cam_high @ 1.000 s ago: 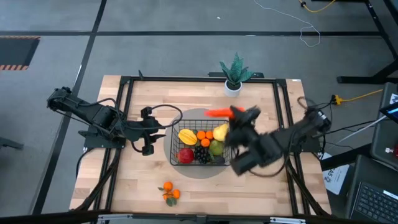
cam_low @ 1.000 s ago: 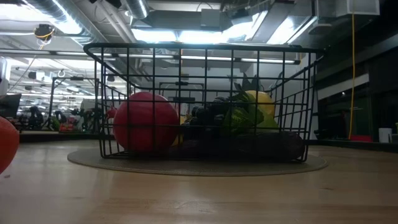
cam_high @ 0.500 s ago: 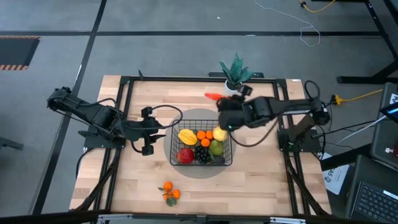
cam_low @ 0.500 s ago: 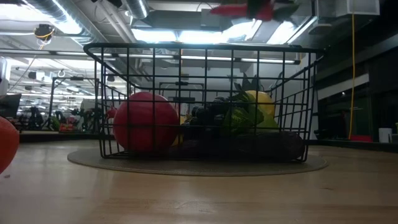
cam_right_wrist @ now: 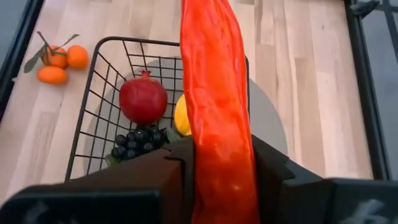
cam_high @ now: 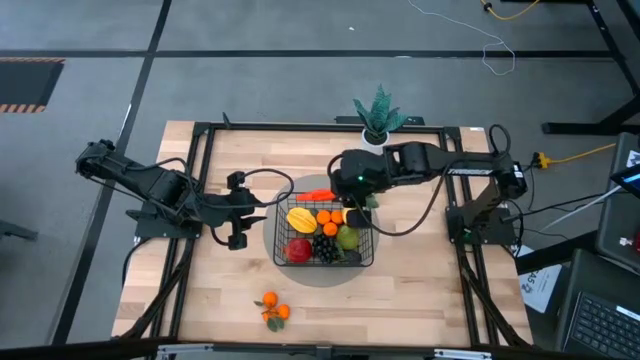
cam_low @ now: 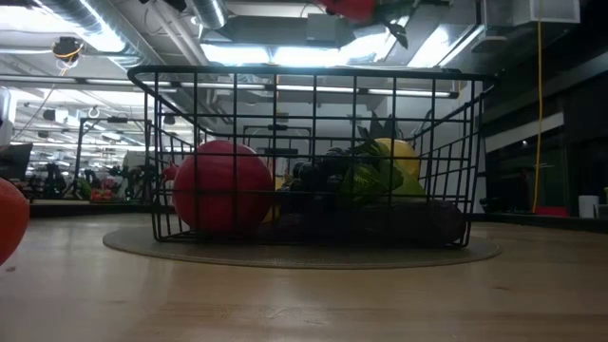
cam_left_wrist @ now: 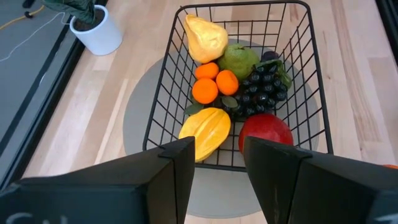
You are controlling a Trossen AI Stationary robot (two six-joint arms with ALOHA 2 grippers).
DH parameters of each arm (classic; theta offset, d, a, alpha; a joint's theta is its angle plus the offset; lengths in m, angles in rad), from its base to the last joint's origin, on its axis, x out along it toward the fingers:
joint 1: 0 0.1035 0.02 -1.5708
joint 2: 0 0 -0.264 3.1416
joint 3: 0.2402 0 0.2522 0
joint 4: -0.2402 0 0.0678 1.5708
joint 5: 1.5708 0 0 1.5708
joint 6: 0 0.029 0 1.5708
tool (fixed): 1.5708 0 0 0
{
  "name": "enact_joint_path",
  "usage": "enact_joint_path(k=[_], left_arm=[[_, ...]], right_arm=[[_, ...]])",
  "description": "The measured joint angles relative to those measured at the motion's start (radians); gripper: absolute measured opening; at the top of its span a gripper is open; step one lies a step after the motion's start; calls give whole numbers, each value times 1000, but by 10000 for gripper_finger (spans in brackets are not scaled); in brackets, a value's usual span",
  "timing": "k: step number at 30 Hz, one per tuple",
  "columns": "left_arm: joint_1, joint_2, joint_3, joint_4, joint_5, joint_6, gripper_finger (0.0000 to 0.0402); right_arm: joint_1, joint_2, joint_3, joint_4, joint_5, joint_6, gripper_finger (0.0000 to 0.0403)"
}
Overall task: Build produce basket
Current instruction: Put the carrot into the black wire basket
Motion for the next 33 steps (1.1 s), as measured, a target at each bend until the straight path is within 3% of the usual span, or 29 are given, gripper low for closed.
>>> enact_joint_path(k=[19, 29, 33], left_arm=[[0, 0, 0, 1, 0, 0, 124], [0, 0, 0, 2, -1, 0, 125], [0, 0, 0, 2, -12, 0, 125]], right_arm=[[-2, 11, -302, 268, -40, 212, 93], [-1, 11, -419, 464, -247, 271, 93], [-1, 11, -423, 485, -264, 268, 93]])
